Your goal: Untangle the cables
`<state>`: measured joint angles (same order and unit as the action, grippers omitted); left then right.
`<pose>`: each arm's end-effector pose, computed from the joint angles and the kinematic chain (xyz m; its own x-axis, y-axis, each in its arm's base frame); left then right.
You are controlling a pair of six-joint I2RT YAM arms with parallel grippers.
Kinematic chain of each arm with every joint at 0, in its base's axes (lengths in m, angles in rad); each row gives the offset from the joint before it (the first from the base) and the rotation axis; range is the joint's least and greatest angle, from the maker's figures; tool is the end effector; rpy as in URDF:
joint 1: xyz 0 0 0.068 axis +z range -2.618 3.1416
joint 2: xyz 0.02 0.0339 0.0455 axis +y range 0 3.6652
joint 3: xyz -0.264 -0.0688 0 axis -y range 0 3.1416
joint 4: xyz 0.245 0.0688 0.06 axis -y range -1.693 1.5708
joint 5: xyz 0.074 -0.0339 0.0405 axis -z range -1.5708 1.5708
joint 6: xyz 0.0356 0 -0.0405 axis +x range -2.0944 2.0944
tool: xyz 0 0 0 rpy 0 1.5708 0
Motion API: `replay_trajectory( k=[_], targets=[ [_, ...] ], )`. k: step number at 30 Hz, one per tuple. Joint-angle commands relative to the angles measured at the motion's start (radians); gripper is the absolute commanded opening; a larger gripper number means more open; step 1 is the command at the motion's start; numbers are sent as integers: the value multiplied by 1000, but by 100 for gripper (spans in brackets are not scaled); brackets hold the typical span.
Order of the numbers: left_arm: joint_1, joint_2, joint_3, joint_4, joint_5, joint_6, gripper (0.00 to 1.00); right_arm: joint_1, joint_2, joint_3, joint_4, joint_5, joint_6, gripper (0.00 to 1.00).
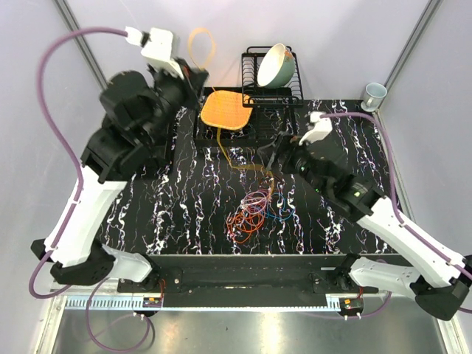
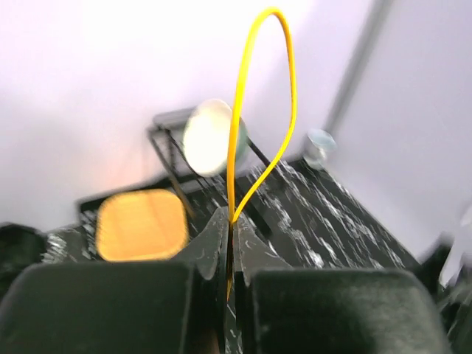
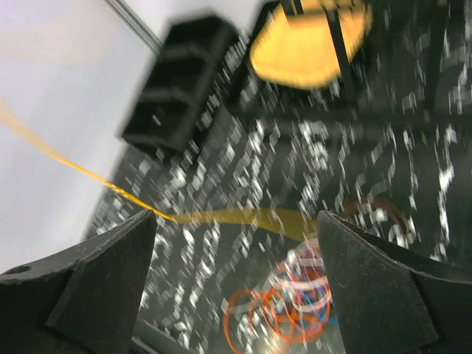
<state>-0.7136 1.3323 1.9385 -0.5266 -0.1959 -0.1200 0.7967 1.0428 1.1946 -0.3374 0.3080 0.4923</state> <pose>0.1810 -0.1475 0.5676 0.0004 -0.1556 -0.9878 0.4990 0.8561 -0.1347 0.1658 0.1542 0.4180 -0.3373 0.2993 -0.8926 -0.3560 0.8372 0.4152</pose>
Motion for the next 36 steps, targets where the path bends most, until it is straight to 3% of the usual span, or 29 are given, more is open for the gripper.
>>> replay_trajectory(
  k=[1,7,12,16,26,36],
  targets=[
    [29,67,235,-56,-117,68,0,4,5,-93,8,5,58,95],
    [63,126,408,-26,-187,120,0,4,14,-205,47,-49,77,95],
    [100,120,363,33,-287,186,0,4,8,-292,75,-26,77,95],
    [173,87,230,94,-352,201,0,4,-1,-389,86,-24,87,95],
    [427,172,214,102,-195,79,0,4,-17,-582,256,-49,28,95],
    [555,341,341,129,-79,25,0,3,149,-541,318,-122,-4,91]
  ],
)
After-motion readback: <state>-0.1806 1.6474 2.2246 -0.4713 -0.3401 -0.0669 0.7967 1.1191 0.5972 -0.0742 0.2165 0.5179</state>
